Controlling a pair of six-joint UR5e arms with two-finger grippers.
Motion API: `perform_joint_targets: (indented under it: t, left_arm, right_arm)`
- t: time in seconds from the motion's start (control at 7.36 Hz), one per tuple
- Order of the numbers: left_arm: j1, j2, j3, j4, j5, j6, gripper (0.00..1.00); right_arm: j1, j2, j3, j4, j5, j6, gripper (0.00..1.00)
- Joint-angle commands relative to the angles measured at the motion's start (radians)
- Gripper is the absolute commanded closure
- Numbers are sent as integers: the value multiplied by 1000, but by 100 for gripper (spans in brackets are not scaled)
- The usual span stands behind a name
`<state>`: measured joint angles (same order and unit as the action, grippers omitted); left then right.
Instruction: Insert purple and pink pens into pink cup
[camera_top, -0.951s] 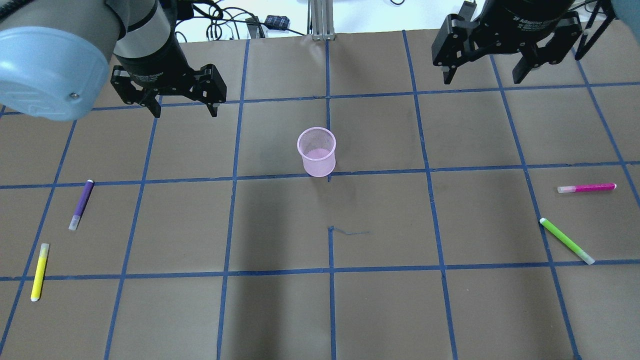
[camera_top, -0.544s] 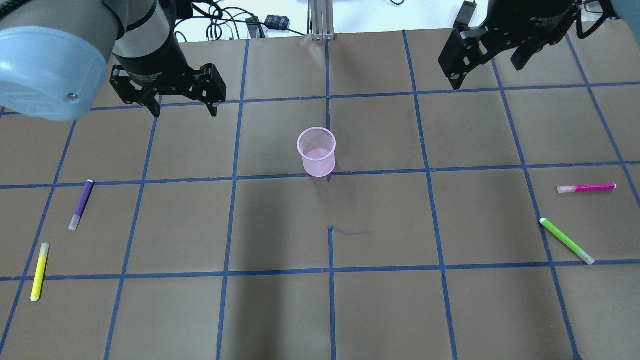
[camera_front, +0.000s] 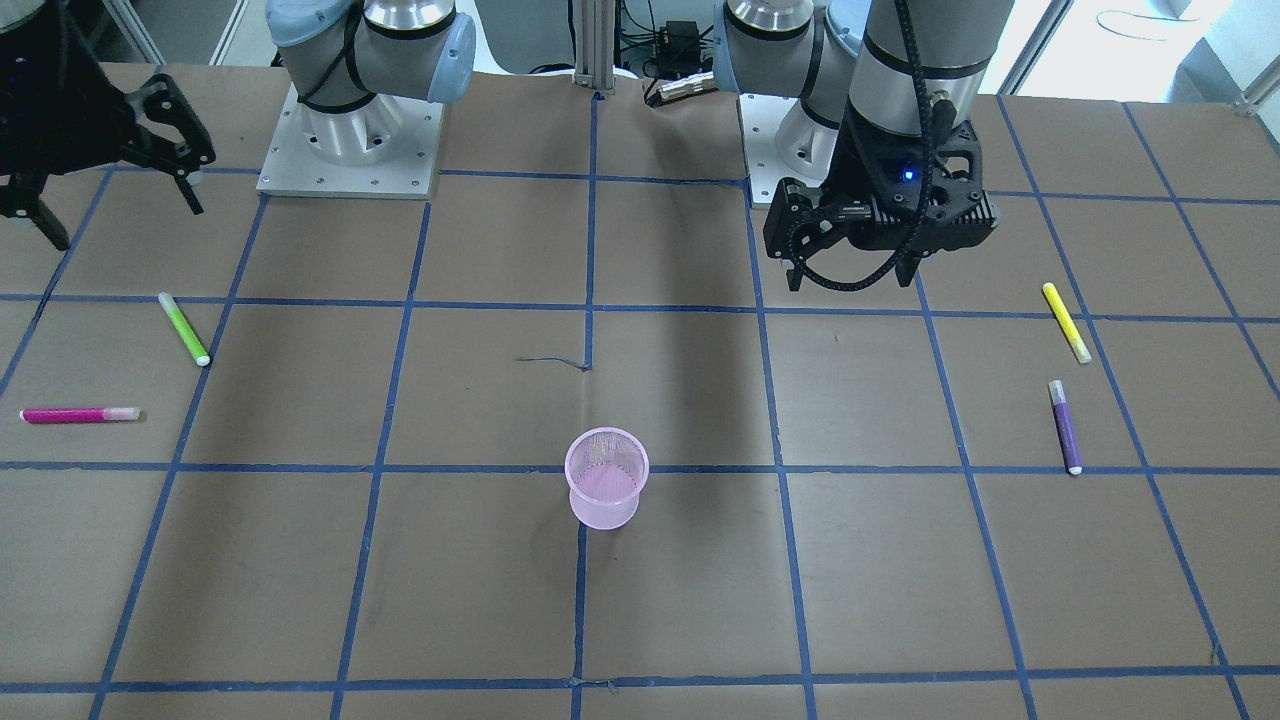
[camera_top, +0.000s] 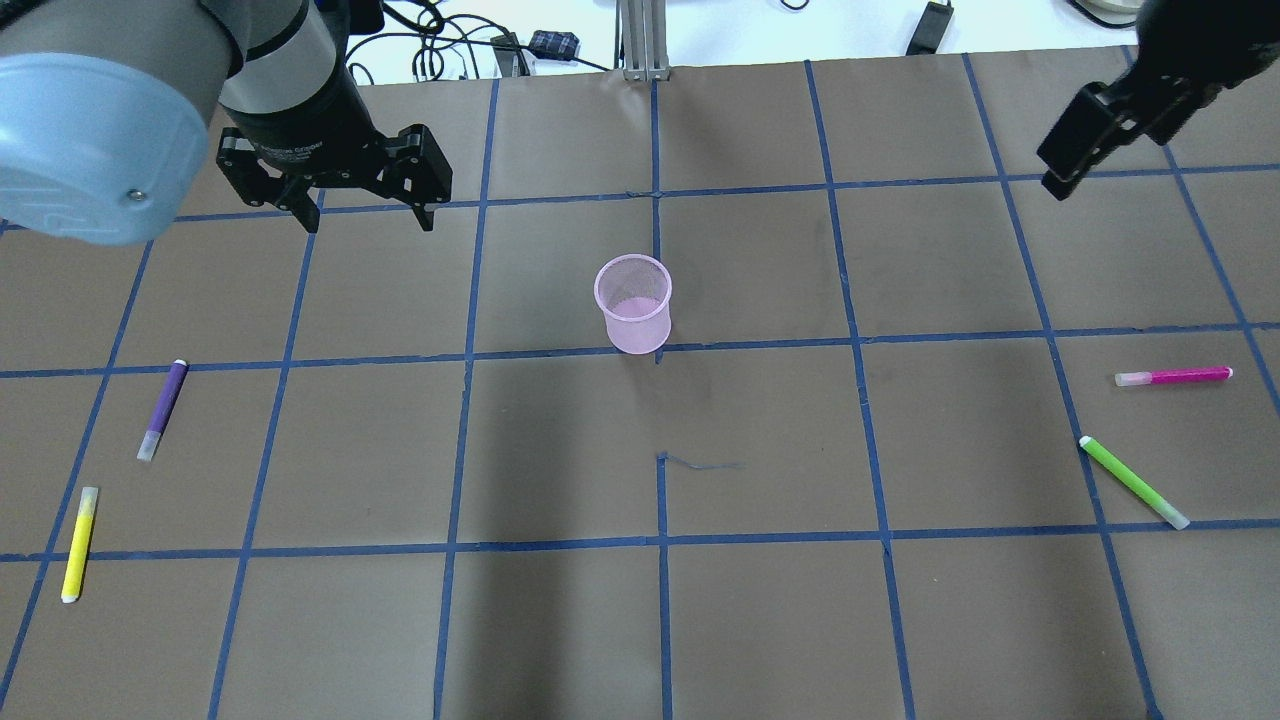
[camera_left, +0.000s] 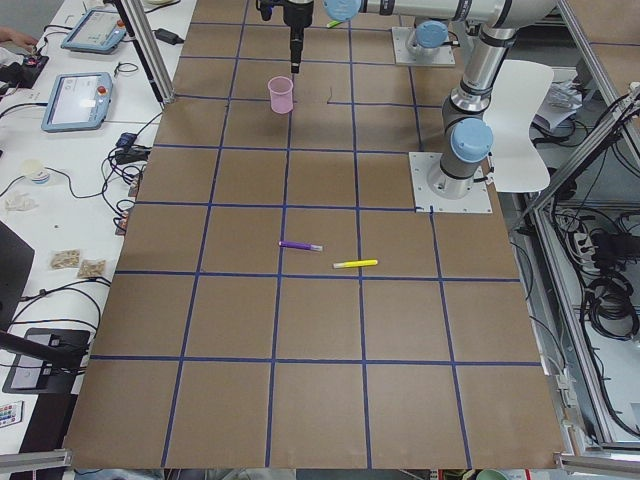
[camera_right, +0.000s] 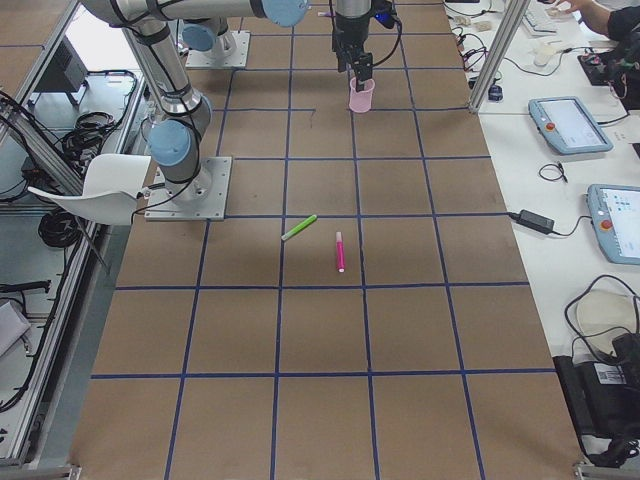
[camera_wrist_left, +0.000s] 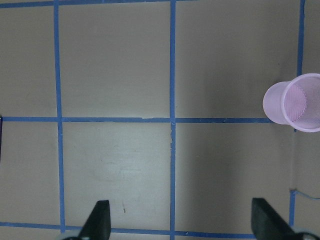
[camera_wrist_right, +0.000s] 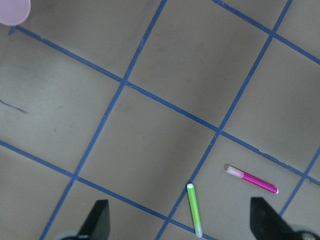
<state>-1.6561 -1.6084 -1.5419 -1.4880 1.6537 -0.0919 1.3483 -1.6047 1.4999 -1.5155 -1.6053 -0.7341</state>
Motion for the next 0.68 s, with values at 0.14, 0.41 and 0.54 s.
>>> perform_joint_targets:
  t: [0.14, 0.41, 0.54]
  left_arm:
    - [-4, -11, 0, 2, -26, -3, 0]
    - [-4, -11, 0, 2, -23, -3, 0]
    - [19, -10, -21, -1, -17, 15, 0]
  right_arm:
    - [-255, 2, 127, -38, 24, -482, 0]
    - [-430, 3, 279, -156, 105, -881, 0]
    - [-524, 3, 380, -257, 148, -1147, 0]
